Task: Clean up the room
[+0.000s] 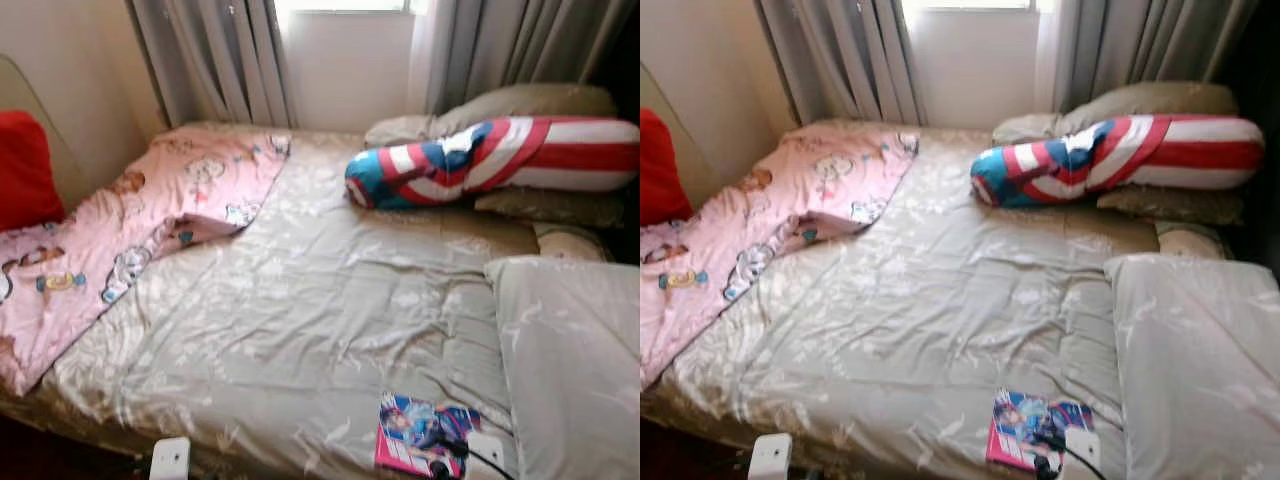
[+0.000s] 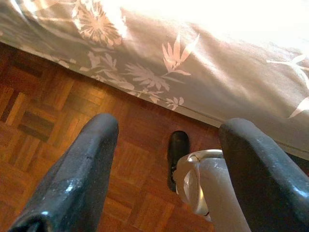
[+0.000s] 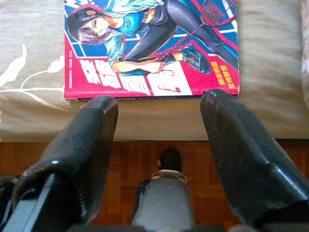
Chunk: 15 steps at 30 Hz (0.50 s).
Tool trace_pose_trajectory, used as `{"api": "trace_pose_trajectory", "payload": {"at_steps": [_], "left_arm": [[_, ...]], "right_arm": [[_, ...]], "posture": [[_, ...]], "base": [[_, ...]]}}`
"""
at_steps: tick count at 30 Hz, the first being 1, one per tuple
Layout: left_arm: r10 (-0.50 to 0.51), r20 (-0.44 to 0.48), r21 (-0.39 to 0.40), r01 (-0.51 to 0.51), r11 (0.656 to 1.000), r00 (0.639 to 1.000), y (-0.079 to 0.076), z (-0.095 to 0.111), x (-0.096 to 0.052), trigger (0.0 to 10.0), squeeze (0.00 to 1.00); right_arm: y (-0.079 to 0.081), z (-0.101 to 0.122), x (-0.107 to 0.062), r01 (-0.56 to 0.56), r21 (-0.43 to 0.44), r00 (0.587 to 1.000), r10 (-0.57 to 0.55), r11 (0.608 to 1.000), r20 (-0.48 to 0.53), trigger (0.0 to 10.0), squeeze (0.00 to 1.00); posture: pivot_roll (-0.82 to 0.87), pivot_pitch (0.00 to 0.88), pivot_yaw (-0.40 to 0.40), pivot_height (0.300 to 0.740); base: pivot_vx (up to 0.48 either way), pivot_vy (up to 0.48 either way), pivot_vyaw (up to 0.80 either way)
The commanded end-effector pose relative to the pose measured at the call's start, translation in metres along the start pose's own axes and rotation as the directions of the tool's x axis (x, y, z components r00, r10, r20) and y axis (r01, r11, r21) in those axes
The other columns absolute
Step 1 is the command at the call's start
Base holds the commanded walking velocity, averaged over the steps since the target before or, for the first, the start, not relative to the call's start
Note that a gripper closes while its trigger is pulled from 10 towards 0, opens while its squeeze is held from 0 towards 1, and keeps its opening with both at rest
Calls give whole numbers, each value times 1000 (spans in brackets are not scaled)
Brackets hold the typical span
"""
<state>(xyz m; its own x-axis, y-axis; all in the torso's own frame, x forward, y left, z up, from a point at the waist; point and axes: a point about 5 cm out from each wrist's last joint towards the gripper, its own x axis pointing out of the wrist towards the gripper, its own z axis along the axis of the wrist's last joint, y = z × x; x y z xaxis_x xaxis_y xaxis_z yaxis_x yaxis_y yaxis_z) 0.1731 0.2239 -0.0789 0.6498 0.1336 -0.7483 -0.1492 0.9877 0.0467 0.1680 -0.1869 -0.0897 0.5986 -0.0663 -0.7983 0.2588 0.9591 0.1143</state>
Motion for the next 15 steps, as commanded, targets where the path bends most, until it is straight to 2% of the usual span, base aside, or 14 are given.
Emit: {"api": "trace_pose_trajectory", "payload": {"at_steps": [1,8,15], "left_arm": [[4,-21,11,-3,1000,1000,1,-2,0,10000,0],[20,-44,20,-19,1000,999,7,-7,-2,10000,0],[35,-71,18,-34,999,997,13,-16,-5,10000,0]], "right_arm": [[0,-3,0,4,15,1000,-4,1000,-12,10000,0],[-1,-5,-1,13,10,1000,-13,1000,-22,10000,0],[1,-6,-1,5,7,1000,-4,1000,-29,10000,0]], "posture": [[-26,0,22,740],[-24,0,29,740],[-23,0,31,740]], "base": [[0,0,0],[0,44,0],[0,480,0]]}}
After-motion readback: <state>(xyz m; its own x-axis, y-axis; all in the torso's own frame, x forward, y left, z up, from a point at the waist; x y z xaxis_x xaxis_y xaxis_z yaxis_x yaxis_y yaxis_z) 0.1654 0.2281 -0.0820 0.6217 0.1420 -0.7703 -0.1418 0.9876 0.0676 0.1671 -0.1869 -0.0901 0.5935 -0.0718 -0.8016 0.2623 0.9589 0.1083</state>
